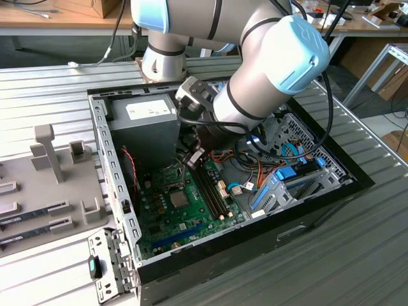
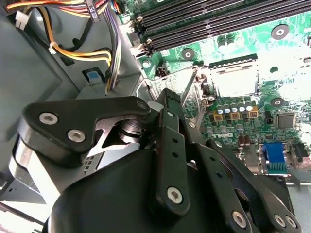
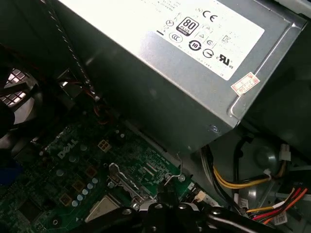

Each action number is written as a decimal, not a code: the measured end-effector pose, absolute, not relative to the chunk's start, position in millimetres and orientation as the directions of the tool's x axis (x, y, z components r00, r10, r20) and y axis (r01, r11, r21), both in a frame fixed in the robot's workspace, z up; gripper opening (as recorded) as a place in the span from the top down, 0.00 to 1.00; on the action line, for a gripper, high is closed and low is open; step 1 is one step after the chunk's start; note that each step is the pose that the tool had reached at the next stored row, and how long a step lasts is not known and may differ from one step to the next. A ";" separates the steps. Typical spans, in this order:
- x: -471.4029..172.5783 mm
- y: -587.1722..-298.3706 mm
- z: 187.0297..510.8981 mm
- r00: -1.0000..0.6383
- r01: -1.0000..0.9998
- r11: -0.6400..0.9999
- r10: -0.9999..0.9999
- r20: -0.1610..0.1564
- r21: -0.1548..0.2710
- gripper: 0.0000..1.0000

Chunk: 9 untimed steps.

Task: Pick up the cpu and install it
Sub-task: 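Close the cpu cover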

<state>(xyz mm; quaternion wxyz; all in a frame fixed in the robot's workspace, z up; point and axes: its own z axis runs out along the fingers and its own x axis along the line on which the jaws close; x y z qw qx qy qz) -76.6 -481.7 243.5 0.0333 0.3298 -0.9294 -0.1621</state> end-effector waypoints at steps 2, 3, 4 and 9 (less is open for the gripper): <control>-76.6 -482.1 243.5 -0.780 -0.602 0.730 -0.624 -0.044 0.322 0.89; -76.5 -482.2 243.4 -0.780 -0.602 0.731 -0.624 -0.042 0.320 0.89; -76.5 -482.3 243.4 -0.780 -0.602 0.733 -0.624 -0.039 0.316 0.89; -76.6 -482.6 244.1 -0.780 -0.603 0.736 -0.625 -0.031 0.307 0.89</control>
